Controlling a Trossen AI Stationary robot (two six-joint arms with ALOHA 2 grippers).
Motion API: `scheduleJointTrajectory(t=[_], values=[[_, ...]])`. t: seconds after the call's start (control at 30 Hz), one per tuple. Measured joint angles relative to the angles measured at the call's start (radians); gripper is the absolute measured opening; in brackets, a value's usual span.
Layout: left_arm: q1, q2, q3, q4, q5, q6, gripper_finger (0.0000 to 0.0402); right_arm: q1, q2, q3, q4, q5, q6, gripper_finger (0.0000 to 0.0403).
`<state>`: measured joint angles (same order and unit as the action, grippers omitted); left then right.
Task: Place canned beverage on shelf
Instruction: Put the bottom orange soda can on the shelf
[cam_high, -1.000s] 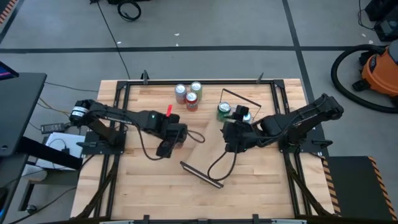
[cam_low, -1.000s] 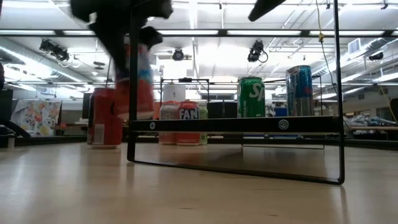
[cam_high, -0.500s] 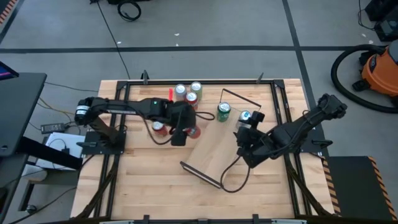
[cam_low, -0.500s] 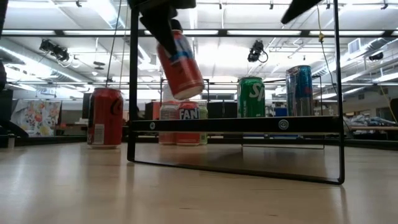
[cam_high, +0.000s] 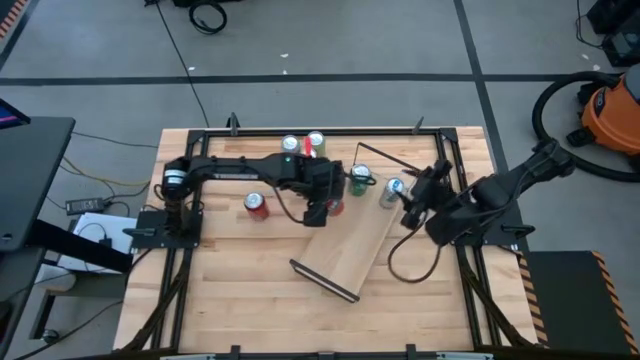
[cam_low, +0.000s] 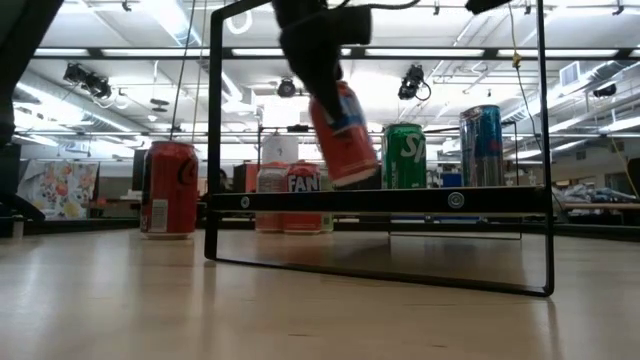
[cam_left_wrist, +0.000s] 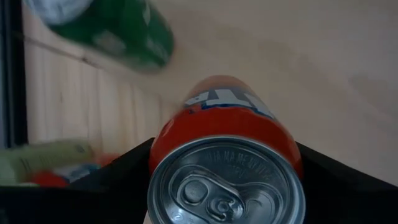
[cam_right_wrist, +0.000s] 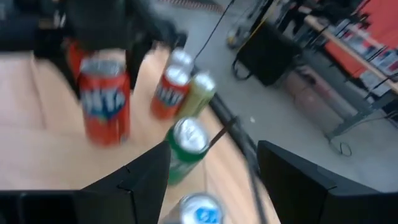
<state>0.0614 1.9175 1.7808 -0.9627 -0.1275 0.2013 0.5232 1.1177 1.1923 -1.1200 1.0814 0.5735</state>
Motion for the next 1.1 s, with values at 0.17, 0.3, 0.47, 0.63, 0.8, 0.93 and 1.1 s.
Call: scheduleJointTrajectory(t=[0.17,0.3,0.47,0.63,0.8,0.93,1.1], values=[[0.004,0.059,0.098,0.0,0.055,0.017,0.0303,0.0,-0.045,0.0,0.002,0.065,0.004,0.0251],[0.007,0.128,0.206,-0.093,0.081,-0.014,0.0303,0.0,-0.039,-0.002,0.003,0.109,0.018,0.025],[0.007,0.222,0.365,-0.232,0.085,-0.03,0.0303,-0.001,-0.035,-0.069,0.003,0.161,0.013,0.025],[0.011,0.298,0.481,-0.293,0.085,-0.034,0.0303,0.003,-0.077,-0.098,-0.004,0.16,0.011,0.025],[0.02,0.349,0.527,-0.316,0.087,-0.025,0.0303,0.028,-0.124,-0.128,-0.002,0.177,0.029,0.025],[0.022,0.356,0.528,-0.337,0.081,0.014,0.0303,0.042,-0.156,-0.152,0.001,0.184,0.036,0.025],[0.019,0.356,0.528,-0.309,0.08,0.046,0.0318,0.05,-0.17,-0.154,0.013,0.186,0.044,0.025]])
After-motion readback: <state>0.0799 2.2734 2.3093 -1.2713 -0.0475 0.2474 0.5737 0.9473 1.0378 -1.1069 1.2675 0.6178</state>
